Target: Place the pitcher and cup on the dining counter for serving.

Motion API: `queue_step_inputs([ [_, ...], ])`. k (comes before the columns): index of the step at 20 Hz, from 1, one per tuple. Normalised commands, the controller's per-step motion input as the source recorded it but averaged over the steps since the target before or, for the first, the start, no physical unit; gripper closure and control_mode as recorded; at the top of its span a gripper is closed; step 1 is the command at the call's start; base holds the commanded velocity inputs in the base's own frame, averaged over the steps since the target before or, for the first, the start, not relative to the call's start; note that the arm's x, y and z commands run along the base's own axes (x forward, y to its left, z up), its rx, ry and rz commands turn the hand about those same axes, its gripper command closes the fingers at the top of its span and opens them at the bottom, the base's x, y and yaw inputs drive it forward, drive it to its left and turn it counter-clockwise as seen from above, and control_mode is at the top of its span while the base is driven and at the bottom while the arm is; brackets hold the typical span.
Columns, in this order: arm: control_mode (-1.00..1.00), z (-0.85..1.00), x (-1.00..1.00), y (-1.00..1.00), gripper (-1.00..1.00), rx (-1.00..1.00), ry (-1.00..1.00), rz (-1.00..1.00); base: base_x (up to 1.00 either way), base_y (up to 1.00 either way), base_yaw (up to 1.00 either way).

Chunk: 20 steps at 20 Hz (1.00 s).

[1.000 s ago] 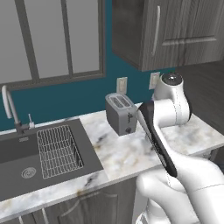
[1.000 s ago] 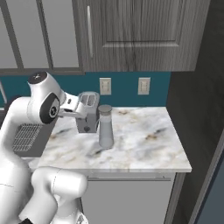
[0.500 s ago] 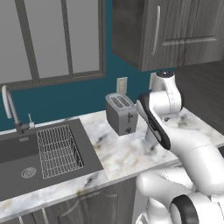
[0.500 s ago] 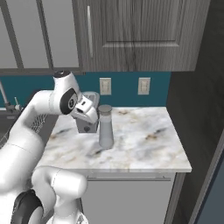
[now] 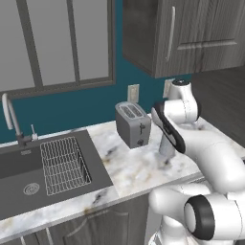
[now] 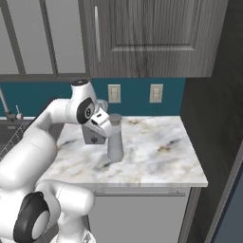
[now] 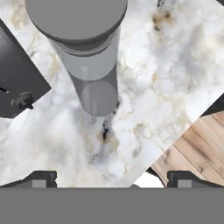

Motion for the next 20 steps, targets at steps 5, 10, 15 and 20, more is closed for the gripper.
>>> queue_step_inputs([
  [5, -1.00, -0.27, 0.22, -0.05, -1.00, -0.03, 0.00, -0.06, 0.00, 0.00, 0.00],
  [10, -1.00, -0.11, 0.38, 0.00, -1.00, -0.01, 0.00, -0.05, 0.00, 0.00, 0.00],
  [15, -1.00, -0.11, 0.29, -0.04, -1.00, -0.01, 0.00, -0.03, 0.00, 0.00, 0.00],
  [20, -1.00, -0.24, 0.11, -0.12, -1.00, 0.00, 0.00, -0.01, 0.00, 0.00, 0.00],
])
